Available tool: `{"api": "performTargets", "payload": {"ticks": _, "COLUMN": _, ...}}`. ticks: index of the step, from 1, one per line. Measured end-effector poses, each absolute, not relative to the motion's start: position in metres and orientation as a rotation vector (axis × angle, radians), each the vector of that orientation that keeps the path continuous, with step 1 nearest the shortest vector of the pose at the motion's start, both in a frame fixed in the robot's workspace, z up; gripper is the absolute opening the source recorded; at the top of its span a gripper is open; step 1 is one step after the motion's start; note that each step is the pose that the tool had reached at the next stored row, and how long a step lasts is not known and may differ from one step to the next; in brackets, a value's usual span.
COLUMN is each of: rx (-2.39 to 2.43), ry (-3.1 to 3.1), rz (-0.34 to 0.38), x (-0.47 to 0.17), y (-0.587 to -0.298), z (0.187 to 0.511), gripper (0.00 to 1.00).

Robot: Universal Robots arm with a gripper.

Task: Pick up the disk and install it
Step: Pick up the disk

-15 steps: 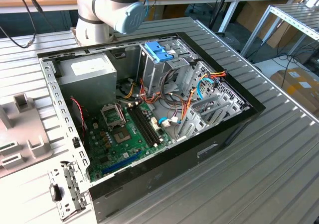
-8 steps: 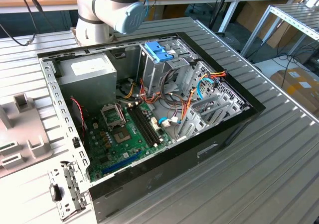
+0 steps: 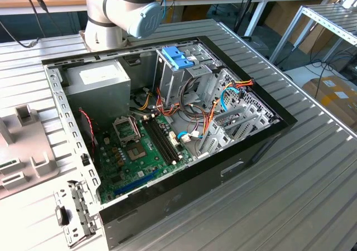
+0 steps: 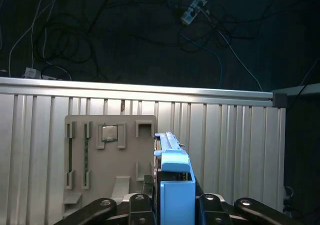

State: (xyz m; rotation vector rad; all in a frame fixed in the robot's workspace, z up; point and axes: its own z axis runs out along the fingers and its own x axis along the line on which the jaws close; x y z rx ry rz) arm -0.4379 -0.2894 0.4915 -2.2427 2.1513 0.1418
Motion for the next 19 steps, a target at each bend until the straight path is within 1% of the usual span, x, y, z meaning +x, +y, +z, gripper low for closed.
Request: {"api": "performTargets", "payload": {"ticks": 19, "rx": -2.242, "ry": 2.151, "rz": 0.143, "x": -0.437, "y": -0.303, "z": 0.492, "gripper": 0.37}}
